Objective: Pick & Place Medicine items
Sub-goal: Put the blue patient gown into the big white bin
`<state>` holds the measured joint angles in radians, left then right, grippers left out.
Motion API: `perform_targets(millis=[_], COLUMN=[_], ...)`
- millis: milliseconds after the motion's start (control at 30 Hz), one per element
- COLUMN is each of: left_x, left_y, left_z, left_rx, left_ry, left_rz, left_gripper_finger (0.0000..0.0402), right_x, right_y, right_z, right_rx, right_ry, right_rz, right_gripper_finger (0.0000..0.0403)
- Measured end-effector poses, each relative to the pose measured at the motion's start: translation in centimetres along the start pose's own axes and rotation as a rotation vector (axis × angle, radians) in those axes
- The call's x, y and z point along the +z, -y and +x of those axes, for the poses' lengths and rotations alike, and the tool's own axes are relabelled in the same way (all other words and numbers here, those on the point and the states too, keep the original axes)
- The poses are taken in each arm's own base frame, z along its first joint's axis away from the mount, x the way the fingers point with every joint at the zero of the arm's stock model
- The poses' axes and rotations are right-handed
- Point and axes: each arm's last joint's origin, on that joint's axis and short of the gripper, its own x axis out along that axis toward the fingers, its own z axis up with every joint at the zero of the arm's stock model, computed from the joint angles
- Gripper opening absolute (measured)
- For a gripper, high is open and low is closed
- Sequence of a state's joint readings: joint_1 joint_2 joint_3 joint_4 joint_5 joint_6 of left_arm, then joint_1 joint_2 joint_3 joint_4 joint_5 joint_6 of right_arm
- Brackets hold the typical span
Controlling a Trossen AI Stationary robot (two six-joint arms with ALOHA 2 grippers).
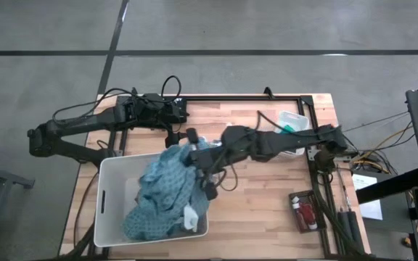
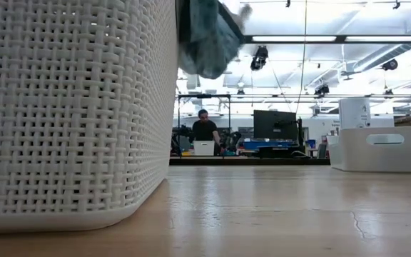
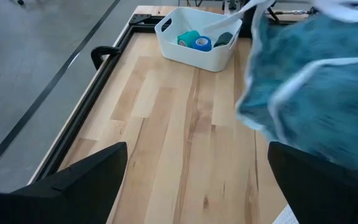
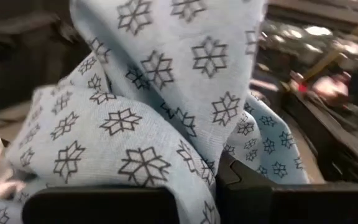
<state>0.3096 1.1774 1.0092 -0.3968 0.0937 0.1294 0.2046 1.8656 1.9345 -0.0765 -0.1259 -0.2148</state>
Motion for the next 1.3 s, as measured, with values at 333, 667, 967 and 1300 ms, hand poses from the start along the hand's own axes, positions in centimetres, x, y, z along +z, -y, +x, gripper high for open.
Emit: perform_targets(millis=[333, 667, 967, 1300], left_x=[0.0, 0.0, 0.0, 0.0], left_y=[0.0, 0.0, 0.0, 0.0], left_z=[0.0, 0.0, 0.0, 0.0], left_rx=[0.0, -0.002, -0.001, 0.0], left_ry=[0.0, 0.0, 0.0, 0.0], left_rz=[0.0, 0.0, 0.0, 0.0], left_gripper_finger=[0.0393, 0.0393, 0.0393, 0.0393], right_x=[-1.7, -3.5, -5.9, -10.5], right_y=[0.0, -0.3, -0.3, -0.2], right_z=[6.6, 8.8, 9.2, 9.5], right_rx=[0.16, 0.329, 0.296, 0.03], right_ry=[0.073, 0.181, 0.041, -0.235], right_rz=[0.034, 0.115, 0.209, 0.269], right_gripper_finger=[0.0008, 0.0008, 0.0008, 0.0008])
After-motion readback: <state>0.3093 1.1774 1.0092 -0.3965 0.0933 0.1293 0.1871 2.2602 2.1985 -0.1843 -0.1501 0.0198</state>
